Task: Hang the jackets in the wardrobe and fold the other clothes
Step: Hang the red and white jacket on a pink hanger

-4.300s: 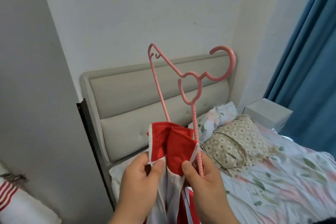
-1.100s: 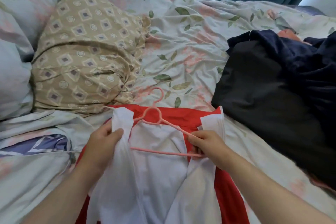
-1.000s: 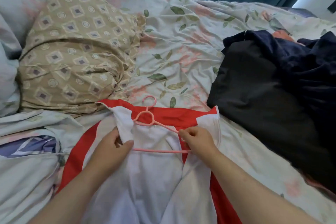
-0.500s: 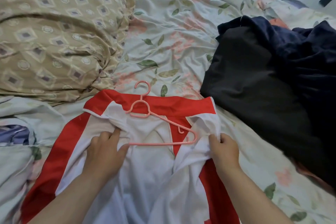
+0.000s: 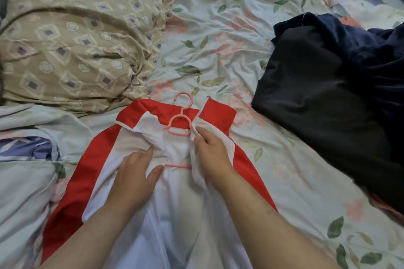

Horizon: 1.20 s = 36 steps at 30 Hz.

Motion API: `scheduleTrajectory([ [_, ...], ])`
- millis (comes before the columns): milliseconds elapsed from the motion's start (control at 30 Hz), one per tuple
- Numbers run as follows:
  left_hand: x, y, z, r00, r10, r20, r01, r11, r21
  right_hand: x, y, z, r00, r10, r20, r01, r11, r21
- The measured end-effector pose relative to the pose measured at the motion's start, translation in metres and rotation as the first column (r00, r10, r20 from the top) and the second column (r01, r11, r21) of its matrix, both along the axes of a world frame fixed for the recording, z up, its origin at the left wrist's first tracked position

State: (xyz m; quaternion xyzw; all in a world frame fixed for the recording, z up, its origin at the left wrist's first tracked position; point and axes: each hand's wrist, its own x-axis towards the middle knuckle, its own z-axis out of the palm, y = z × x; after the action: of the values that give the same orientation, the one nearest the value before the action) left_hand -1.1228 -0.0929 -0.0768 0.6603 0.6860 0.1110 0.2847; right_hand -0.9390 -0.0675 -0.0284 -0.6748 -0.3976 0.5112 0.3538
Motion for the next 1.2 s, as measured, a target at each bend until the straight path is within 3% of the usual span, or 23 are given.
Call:
scheduleTrajectory([
  [67,-0.01,-0.019,0.009,0.988,0.045,0.146,-0.055,0.997,0.061,-0.002,-0.011,-0.011,0.995,0.076,0.061,-0.072,0.995,-0.073],
  [133,-0.015,-0.049,0.017,0.981,0.073,0.179,-0.098,0.986,0.137,0.003,-0.028,-0.014,0.981,0.129,0.142,-0.114,0.987,-0.109],
  [200,-0.014,-0.088,0.022,0.988,0.055,0.147,-0.095,0.955,0.281,0.007,-0.056,-0.007,0.925,0.107,0.366,-0.137,0.989,0.058],
  [267,-0.008,-0.132,0.026,0.995,0.011,0.101,-0.052,0.908,0.416,0.007,-0.093,0.004,0.823,0.027,0.568,-0.245,0.918,0.312],
  [300,-0.004,-0.152,0.028,0.993,-0.008,0.115,-0.043,0.899,0.436,0.006,-0.114,0.006,0.789,0.035,0.613,-0.32,0.876,0.361],
  [367,0.004,-0.195,0.031,0.982,-0.007,0.189,-0.064,0.928,0.367,-0.002,-0.159,0.009,0.762,0.247,0.599,-0.471,0.846,0.249],
  [433,0.007,-0.227,0.029,0.972,0.065,0.225,-0.1,0.984,0.145,-0.008,-0.197,0.007,0.709,0.509,0.488,-0.573,0.82,-0.022],
  [500,0.005,-0.246,0.022,0.972,0.089,0.218,-0.074,0.994,-0.076,-0.006,-0.223,-0.003,0.634,0.626,0.454,-0.63,0.759,-0.166],
  [567,0.001,-0.252,0.019,0.978,0.05,0.201,-0.009,0.98,-0.198,-0.006,-0.239,-0.01,0.61,0.661,0.437,-0.637,0.737,-0.226],
  [700,-0.006,-0.248,0.008,0.982,0.023,0.189,0.025,0.969,-0.244,-0.008,-0.254,-0.026,0.591,0.687,0.423,-0.61,0.724,-0.323],
  [800,-0.007,-0.249,0.002,0.987,-0.038,0.158,0.081,0.958,-0.274,-0.015,-0.25,-0.038,0.517,0.705,0.485,-0.638,0.695,-0.331],
  [1067,0.017,-0.26,0.007,0.955,-0.258,-0.145,0.229,0.955,-0.19,-0.026,-0.24,-0.045,0.378,0.725,0.575,-0.713,0.625,-0.319],
  [1200,0.014,-0.254,0.009,0.964,-0.26,-0.061,0.24,0.943,-0.232,-0.021,-0.224,-0.038,0.45,0.697,0.559,-0.686,0.67,-0.284],
])
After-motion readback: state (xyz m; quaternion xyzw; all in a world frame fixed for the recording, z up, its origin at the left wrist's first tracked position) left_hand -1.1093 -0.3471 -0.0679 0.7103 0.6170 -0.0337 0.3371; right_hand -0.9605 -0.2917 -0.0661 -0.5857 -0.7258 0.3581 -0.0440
